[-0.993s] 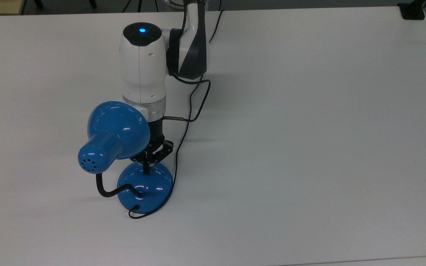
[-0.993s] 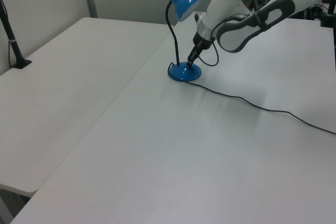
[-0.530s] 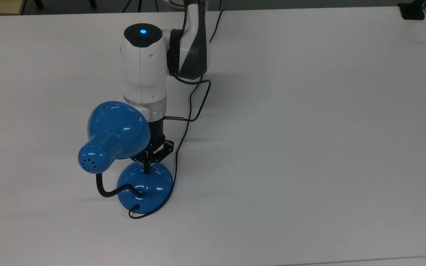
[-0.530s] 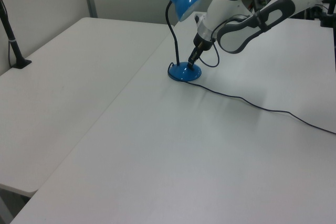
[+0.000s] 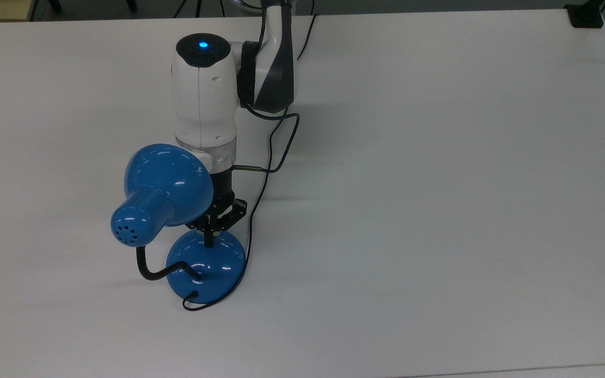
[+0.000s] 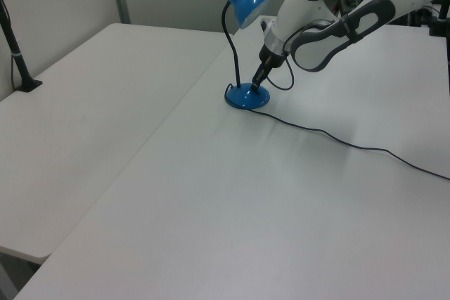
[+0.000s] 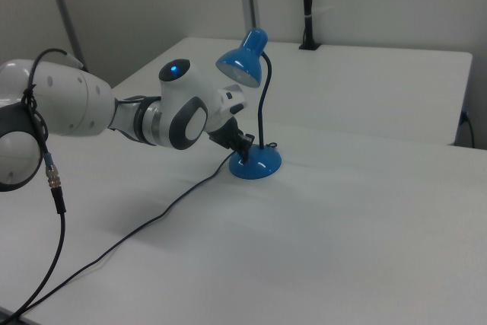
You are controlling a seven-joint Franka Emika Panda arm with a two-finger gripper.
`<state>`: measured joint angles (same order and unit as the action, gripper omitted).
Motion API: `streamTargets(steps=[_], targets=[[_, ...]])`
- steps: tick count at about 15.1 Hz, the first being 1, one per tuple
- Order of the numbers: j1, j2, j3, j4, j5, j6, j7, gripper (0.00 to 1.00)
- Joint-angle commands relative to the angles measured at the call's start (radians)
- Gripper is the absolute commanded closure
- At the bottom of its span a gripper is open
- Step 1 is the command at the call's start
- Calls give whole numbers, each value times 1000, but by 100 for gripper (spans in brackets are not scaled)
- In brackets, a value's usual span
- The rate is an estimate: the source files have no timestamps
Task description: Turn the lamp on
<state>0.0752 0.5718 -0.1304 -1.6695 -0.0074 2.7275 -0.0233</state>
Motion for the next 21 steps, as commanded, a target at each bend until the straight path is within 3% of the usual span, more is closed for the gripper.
streamTargets(steps=[1, 13, 16, 21], targets=[[20, 17, -17, -27, 3, 20, -13, 100], [21, 17, -15, -29, -13, 57, -12, 100], [23, -55, -15, -67, -13, 43, -10, 100], [25, -237, 9, -220, -11, -60, -7, 100]])
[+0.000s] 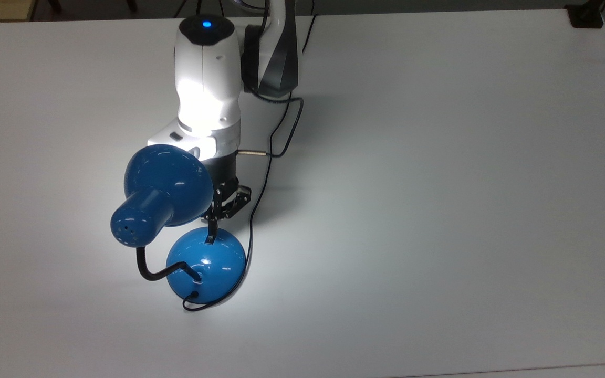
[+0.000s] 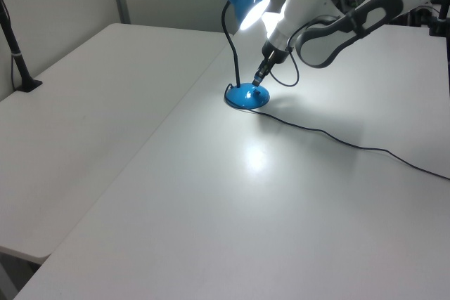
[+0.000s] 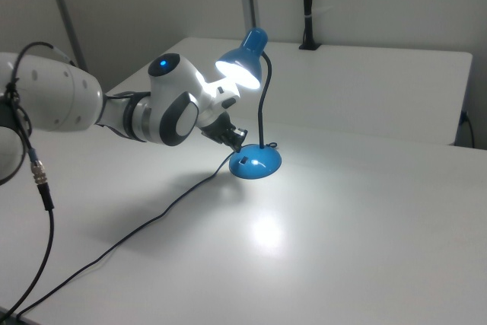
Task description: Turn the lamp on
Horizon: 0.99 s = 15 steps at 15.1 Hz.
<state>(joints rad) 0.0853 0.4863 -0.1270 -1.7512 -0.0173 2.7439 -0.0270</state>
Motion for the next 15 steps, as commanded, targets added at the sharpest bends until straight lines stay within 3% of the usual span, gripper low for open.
streamTargets(steps=[1, 3, 4, 6, 10, 15], targets=[[14, -187, 7, -148, -1, -143, -5, 100], [13, -265, 7, -146, 8, -353, -2, 86], [13, -294, 7, -145, 11, -422, 5, 66], [5, -371, 7, -143, 11, -586, 33, 3], [-13, -481, 6, -133, -3, -795, 38, 0], [-38, -489, 6, -24, -9, -1016, 45, 0]])
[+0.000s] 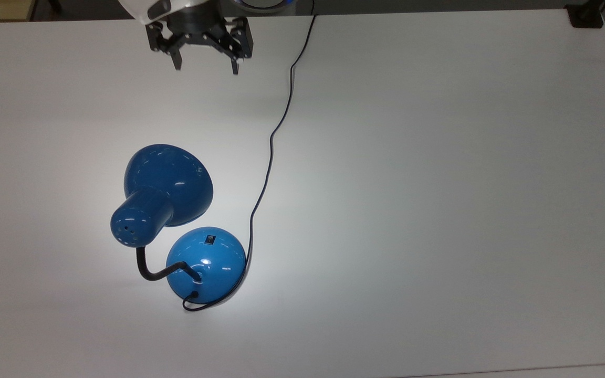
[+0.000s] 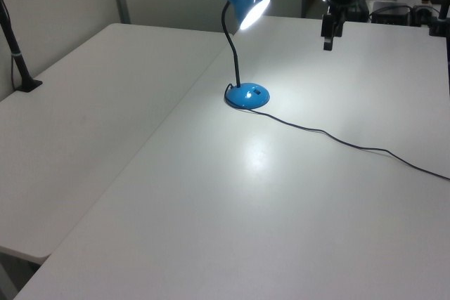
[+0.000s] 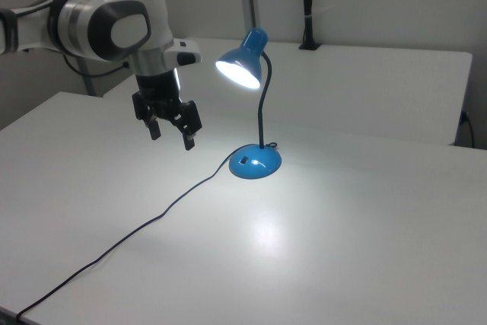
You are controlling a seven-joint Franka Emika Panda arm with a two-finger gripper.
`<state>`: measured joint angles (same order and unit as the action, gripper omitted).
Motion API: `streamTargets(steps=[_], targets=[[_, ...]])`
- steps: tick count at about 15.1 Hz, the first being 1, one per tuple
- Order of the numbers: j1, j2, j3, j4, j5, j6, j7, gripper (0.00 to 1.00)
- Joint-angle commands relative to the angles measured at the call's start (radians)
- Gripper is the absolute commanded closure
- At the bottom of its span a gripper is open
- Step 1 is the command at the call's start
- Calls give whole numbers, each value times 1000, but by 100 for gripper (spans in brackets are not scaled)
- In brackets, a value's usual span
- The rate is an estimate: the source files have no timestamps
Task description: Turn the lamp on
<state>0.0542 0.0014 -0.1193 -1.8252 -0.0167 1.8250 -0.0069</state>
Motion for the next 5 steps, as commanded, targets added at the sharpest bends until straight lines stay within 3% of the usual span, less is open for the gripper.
streamTargets(steps=[1, 5], targets=[[-13, -1, -2, 73, -8, -116, 28, 0], [-28, 5, -2, 87, -9, -138, 35, 0]])
